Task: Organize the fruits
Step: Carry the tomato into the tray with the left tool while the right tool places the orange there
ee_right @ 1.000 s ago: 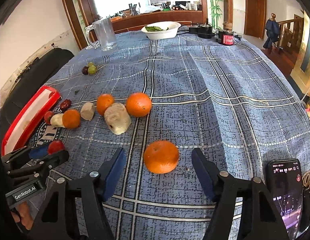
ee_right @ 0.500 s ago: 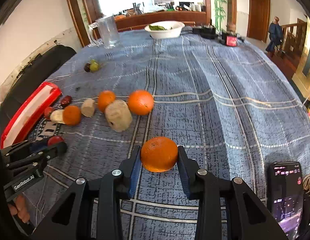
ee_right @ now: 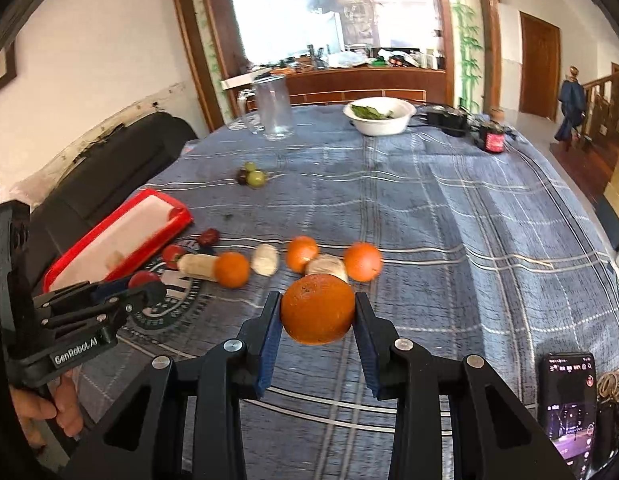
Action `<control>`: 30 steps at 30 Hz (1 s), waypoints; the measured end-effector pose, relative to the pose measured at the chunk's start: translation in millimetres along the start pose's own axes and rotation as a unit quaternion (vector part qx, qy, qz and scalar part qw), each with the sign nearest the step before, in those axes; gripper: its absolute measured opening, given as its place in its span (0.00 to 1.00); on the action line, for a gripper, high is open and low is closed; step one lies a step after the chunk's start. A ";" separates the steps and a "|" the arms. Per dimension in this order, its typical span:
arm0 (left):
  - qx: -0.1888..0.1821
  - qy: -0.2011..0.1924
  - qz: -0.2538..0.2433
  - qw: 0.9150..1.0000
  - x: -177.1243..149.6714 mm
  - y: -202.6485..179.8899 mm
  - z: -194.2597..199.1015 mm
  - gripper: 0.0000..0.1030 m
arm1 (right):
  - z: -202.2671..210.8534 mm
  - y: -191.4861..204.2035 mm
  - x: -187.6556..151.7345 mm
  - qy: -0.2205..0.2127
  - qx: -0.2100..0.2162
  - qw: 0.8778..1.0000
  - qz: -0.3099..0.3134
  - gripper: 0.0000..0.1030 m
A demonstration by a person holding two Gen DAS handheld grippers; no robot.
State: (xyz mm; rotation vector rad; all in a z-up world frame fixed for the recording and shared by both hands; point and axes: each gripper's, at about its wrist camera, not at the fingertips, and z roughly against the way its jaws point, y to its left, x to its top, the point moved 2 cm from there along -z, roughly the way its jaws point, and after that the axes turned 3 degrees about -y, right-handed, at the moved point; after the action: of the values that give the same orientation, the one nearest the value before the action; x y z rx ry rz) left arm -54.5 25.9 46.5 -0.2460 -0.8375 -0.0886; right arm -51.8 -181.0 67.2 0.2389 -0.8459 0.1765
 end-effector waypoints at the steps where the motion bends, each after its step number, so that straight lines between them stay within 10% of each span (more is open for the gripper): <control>1: 0.001 -0.005 0.003 1.000 0.1 4.0 4.2 0.28 | 0.6 5.5 1.5 -0.002 0.006 1.000 0.004 0.35; 30: 0.086 -0.065 0.090 0.990 13.4 133.1 65.5 0.28 | -51.4 140.1 38.2 0.030 0.146 0.986 0.074 0.35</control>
State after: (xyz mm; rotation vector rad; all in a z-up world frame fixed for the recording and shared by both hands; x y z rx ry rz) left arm -69.8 171.3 74.5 -0.1645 -0.9429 0.1706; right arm -24.8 -30.1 82.7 0.4441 -0.7756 0.4462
